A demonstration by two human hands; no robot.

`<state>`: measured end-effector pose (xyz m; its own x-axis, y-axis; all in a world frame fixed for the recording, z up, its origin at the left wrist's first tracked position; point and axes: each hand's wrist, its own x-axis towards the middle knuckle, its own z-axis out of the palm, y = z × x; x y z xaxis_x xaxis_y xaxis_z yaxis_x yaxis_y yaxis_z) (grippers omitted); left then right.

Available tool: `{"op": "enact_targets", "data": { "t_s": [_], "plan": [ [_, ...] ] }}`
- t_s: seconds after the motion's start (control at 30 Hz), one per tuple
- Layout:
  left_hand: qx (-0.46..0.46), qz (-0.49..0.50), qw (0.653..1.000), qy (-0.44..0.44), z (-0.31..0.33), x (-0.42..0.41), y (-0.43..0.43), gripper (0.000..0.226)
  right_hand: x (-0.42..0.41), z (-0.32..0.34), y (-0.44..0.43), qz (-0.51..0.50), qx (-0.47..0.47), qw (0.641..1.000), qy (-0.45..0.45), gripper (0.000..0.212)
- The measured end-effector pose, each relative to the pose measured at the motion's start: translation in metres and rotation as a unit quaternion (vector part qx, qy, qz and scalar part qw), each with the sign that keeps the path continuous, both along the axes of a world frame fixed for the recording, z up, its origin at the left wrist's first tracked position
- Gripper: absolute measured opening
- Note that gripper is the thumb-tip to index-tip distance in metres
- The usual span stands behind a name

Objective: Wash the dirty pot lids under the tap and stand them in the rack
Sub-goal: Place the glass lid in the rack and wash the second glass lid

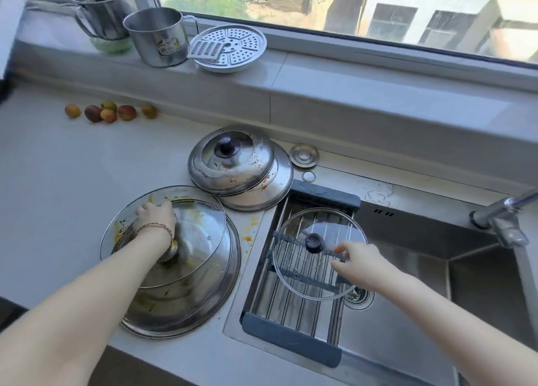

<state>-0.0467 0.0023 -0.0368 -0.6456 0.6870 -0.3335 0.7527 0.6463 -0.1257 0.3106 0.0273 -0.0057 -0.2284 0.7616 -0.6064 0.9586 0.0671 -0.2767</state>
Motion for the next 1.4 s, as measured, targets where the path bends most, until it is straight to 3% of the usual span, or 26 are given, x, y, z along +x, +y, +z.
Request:
{"op": "enact_targets", "data": {
  "t_s": [0.23, 0.33, 0.4, 0.47, 0.53, 0.57, 0.73, 0.9, 0.97, 1.0, 1.07, 1.1, 1.13, 1.4],
  "plan": [
    [0.028, -0.130, 0.991, 0.029, 0.056, 0.066, -0.019, 0.028, -0.007, 0.020, -0.008, 0.000, 0.016, 0.993, 0.115, 0.036],
    [0.048, -0.173, 0.984, -0.017, 0.089, 0.115, -0.030, 0.026, -0.012, 0.030, -0.016, -0.099, -0.021, 0.974, 0.200, 0.034],
    [0.072, -0.219, 0.972, -0.044, 0.102, 0.151, -0.037, 0.026, -0.008, 0.031, -0.020, -0.256, -0.119, 0.918, 0.277, 0.044],
    [0.090, -0.255, 0.960, -0.071, 0.106, 0.187, -0.041, 0.027, 0.006, 0.027, -0.023, -0.389, -0.204, 0.827, 0.351, 0.056],
    [0.091, -0.285, 0.949, -0.094, 0.103, 0.224, -0.041, 0.029, 0.029, 0.022, -0.025, -0.485, -0.215, 0.737, 0.420, 0.056],
    [0.088, -0.295, 0.946, -0.101, 0.100, 0.242, -0.039, 0.029, 0.043, 0.018, -0.026, -0.516, -0.195, 0.712, 0.435, 0.053],
    [0.097, -0.318, 0.923, -0.193, 0.080, 0.310, -0.031, 0.039, 0.121, 0.008, -0.030, -0.581, -0.087, 0.687, 0.427, 0.045],
    [0.204, -0.145, 0.936, -0.247, 0.063, 0.321, -0.025, 0.065, 0.200, 0.007, -0.037, -0.623, -0.060, 0.646, 0.436, 0.044],
    [0.207, 0.000, 0.916, -0.343, 0.061, 0.322, -0.021, 0.071, 0.227, 0.008, -0.038, -0.628, -0.044, 0.643, 0.436, 0.044],
    [0.191, 0.089, 0.871, -0.444, 0.062, 0.326, -0.019, 0.069, 0.238, 0.009, -0.038, -0.630, -0.039, 0.640, 0.438, 0.044],
    [0.120, 0.237, 0.713, -0.648, 0.063, 0.342, -0.018, 0.068, 0.256, 0.007, -0.037, -0.631, -0.030, 0.635, 0.444, 0.043],
    [0.096, 0.267, 0.665, -0.691, 0.060, 0.351, -0.018, 0.069, 0.263, 0.005, -0.036, -0.630, -0.028, 0.635, 0.447, 0.044],
    [0.095, 0.274, 0.649, -0.704, 0.056, 0.359, -0.018, 0.068, 0.268, 0.002, -0.035, -0.629, -0.027, 0.634, 0.449, 0.044],
    [0.144, 0.329, 0.654, -0.666, 0.033, 0.393, 0.000, 0.052, 0.292, -0.025, -0.011, -0.619, -0.079, 0.634, 0.457, 0.045]
  ]
}}
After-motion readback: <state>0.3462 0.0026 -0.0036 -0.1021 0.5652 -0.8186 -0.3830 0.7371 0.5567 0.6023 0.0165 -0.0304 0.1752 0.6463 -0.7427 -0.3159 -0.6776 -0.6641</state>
